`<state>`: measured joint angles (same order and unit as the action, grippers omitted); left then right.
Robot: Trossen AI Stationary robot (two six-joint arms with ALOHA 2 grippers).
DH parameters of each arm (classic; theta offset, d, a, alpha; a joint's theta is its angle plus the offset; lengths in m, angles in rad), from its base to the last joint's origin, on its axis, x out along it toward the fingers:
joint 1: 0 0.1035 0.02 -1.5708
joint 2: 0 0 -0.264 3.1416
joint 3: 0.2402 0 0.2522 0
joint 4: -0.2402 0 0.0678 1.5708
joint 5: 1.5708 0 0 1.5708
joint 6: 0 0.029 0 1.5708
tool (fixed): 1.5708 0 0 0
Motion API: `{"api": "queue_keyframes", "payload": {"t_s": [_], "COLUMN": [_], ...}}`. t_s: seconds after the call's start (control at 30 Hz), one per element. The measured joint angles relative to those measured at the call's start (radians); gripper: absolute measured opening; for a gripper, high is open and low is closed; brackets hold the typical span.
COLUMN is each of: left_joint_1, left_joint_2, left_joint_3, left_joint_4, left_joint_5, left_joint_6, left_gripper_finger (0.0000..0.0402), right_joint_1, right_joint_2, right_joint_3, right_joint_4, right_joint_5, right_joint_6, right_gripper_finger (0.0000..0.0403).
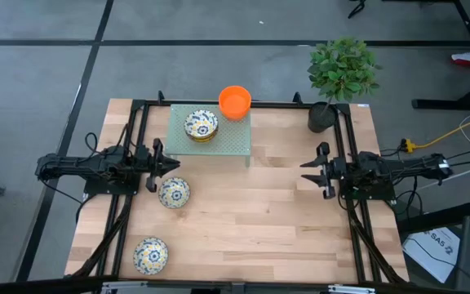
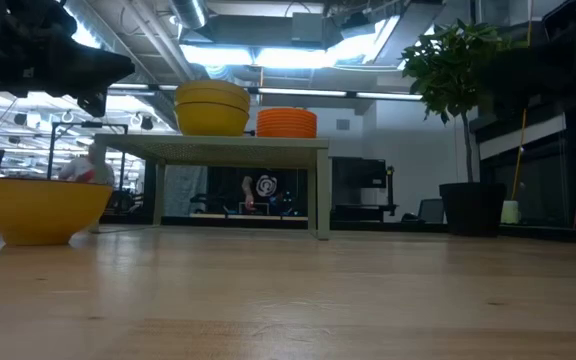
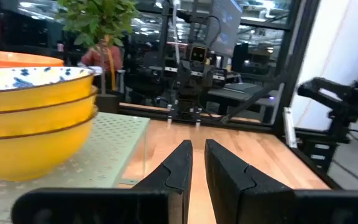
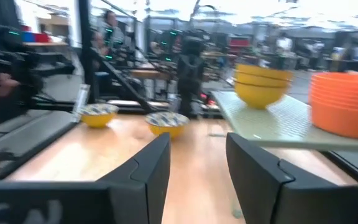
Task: Pick & Place Mini bowls
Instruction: Stack the yellow bowl on top of the other yellow bowls on the shelf
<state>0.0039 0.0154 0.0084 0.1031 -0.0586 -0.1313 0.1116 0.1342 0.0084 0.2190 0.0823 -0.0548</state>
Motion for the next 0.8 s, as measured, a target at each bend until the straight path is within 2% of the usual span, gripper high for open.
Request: {"api": "queue_keyframes", "payload": {"t_s": [0.1,0.23,0.53,0.8], "left_joint_1": [0.0,0.0,0.0,0.0], "left_joint_2": [0.0,0.0,0.0,0.024], "left_joint_3": [0.0,0.0,0.0,0.014], "left_joint_4": [0.012,0.084,0.205,0.182], "left_joint_5": [-0.028,-0.025,-0.033,0.036], "left_joint_6": [-0.014,0.011,0.127,0.069], "left_gripper_finger": [0.0038,0.0038,0.0038,0.0038], "right_joint_1": [0.0,0.0,-0.005,-0.005], "right_joint_2": [-0.057,-0.124,-0.124,-0.124], "right_joint_3": [0.0,0.0,0.002,0.002], "right_joint_4": [-0.076,-0.182,-0.181,-0.18], "right_joint_5": [0.049,0.061,0.065,0.065], "right_joint_6": [-0.006,-0.005,-0.028,-0.026], "right_gripper_finger": [0.0156,0.0156,0.0156,0.0156]}}
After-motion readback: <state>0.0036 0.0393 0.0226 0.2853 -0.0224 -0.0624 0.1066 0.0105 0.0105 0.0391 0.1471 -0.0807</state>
